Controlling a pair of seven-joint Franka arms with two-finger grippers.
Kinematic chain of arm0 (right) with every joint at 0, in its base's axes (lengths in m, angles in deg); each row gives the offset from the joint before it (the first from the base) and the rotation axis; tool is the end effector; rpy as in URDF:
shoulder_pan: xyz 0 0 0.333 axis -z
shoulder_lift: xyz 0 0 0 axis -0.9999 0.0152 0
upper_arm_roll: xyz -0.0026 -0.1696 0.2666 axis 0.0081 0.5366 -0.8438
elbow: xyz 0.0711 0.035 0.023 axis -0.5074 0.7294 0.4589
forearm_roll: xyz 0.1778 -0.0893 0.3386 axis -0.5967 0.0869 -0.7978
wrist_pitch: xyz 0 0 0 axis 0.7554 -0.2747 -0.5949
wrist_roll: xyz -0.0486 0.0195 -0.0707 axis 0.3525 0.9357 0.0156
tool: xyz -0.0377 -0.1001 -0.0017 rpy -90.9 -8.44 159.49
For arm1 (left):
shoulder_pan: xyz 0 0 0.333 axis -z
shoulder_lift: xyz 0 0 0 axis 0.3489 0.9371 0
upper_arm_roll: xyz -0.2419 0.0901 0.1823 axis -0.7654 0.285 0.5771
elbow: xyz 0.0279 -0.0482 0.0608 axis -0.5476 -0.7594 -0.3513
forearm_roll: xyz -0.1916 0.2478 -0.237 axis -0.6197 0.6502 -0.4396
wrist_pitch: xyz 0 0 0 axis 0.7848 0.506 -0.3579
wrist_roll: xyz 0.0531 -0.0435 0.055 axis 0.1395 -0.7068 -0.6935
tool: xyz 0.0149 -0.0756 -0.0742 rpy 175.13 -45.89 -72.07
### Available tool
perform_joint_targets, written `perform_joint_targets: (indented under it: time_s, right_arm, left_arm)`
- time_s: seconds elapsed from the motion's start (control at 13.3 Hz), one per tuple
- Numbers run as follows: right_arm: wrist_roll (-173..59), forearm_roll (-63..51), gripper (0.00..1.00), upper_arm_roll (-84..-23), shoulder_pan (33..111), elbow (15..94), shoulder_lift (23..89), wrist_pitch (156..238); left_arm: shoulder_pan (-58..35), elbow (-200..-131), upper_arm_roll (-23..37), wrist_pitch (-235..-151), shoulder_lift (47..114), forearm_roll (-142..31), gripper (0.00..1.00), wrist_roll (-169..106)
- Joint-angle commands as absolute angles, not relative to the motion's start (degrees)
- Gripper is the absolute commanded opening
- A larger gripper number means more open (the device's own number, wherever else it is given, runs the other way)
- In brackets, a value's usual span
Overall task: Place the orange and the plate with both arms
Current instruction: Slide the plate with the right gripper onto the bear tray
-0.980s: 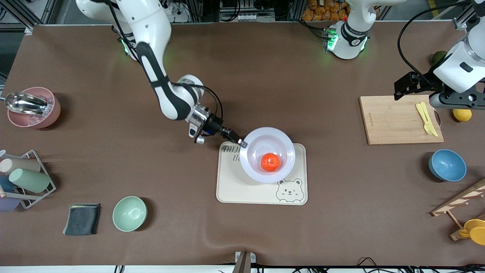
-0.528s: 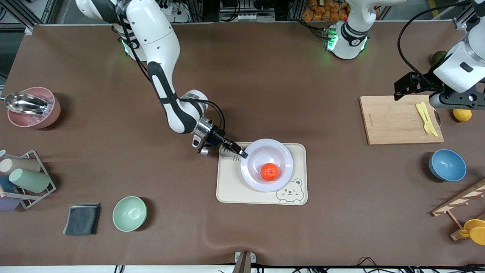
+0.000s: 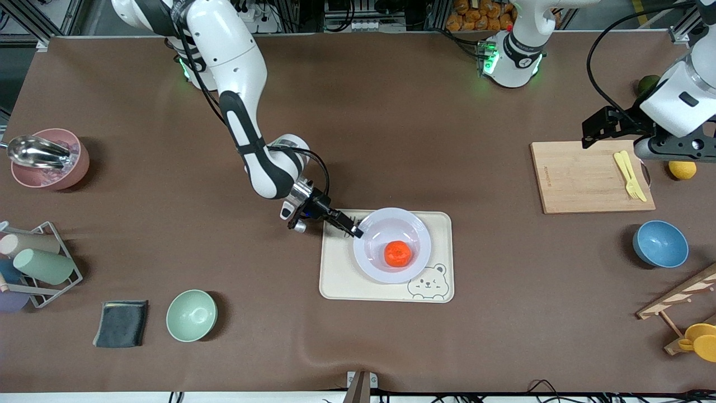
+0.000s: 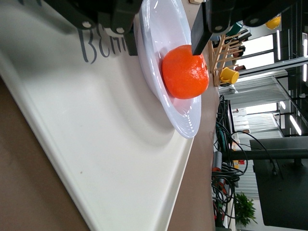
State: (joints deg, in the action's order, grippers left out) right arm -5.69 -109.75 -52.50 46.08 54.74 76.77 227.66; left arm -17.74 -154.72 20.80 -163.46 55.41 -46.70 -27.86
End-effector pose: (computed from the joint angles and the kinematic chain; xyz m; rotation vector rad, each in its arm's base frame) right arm 0.5229 0.3865 0.1289 -1.9286 0.6151 -0.2836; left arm 0.5488 -0.0709 0.6252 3.1373 -0.1256 -0.0527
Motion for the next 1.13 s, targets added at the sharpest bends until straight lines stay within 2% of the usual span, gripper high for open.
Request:
perform_joint_targets:
  time_s: [0.0, 0.75, 1.06]
  right_arm:
    - [-12.4, -103.2, 0.53, -53.2, 47.1, 53.4, 76.8, 228.6]
    - [-49.0, -57.4, 0.51, -52.9, 54.2, 53.5, 72.5, 227.8]
    - [-53.0, -45.5, 0.52, -52.8, 60.6, 53.8, 70.1, 219.4]
  left_arm:
    - [-18.2, -155.3, 20.6, -164.0, 54.8, -47.4, 1.00, -27.7]
    - [-18.4, -155.3, 20.6, -166.0, 55.1, -45.8, 1.00, -27.3]
    - [-18.5, -154.6, 21.1, -165.4, 55.2, -45.2, 1.00, -26.7]
